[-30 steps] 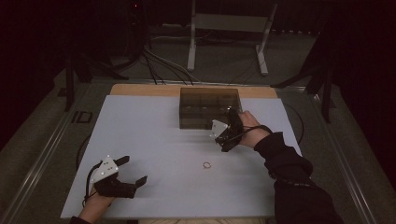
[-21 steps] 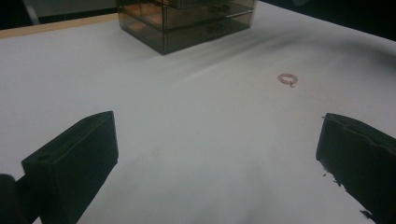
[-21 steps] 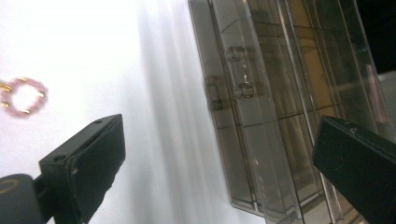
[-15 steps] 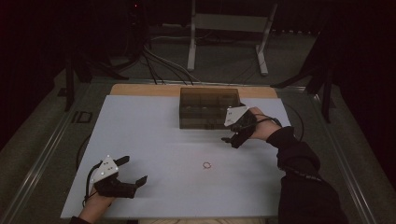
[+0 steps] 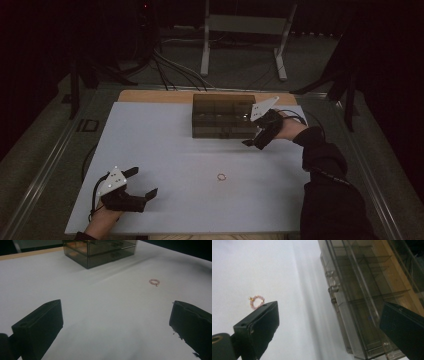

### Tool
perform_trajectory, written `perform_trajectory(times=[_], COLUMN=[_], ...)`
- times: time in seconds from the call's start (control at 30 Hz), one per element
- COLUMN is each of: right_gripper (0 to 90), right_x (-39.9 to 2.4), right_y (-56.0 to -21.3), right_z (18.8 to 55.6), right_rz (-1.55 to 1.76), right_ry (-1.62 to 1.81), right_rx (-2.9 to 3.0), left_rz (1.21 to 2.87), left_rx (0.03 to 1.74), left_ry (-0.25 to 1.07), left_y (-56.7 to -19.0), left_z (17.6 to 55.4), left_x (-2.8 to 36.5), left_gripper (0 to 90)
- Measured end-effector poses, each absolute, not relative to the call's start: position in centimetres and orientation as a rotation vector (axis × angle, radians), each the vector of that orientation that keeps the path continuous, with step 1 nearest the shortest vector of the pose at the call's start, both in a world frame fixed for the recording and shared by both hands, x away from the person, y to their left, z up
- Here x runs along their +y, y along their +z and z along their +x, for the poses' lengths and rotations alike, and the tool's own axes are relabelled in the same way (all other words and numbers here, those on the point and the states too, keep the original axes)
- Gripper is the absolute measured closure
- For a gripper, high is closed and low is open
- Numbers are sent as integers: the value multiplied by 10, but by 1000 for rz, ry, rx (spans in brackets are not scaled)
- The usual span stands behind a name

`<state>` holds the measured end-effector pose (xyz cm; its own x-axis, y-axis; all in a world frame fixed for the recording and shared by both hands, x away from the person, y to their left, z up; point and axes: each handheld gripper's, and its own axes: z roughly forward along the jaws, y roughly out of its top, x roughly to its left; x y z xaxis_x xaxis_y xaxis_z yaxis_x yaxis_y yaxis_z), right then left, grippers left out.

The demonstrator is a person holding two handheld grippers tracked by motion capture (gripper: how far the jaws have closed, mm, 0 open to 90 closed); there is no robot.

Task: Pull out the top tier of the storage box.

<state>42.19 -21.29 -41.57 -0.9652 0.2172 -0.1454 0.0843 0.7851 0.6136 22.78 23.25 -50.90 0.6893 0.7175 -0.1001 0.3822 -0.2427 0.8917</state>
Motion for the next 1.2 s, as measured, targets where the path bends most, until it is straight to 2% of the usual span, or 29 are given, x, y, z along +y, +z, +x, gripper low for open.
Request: perform_trajectory(times=[0.3, 0.37, 0.5, 0.6, 0.77, 0.8, 0.87, 0.93, 1.2], right_gripper=[57, 99, 105, 143, 340, 403, 444, 537, 702], right_x=[-215, -216, -218, -220, -222, -222, -222, -220, -210], right_y=[-409, -408, -406, -404, -405, -407, -413, -417, -430], right_z=[435, 441, 450, 451, 452, 453, 453, 454, 465], right_rz=[226, 263, 319, 273, 264, 243, 165, 116, 12], right_ry=[1018, 1057, 1055, 1026, 1075, 1080, 1099, 1075, 1001], right_rx=[2835, 2844, 2871, 2833, 2779, 2770, 2763, 2772, 2822], left_rz=[1859, 1858, 1858, 1858, 1855, 1855, 1855, 1855, 1856], left_rx=[863, 863, 863, 863, 863, 862, 862, 862, 861], left_ry=[403, 403, 401, 399, 397, 397, 395, 395, 394], left_y=[-509, -509, -509, -509, -509, -509, -509, -509, -510], left_z=[228, 228, 228, 228, 228, 228, 228, 228, 229], left_x=[233, 233, 233, 233, 233, 233, 233, 233, 233], left_gripper=[0, 0, 0, 0, 0, 0, 0, 0, 0])
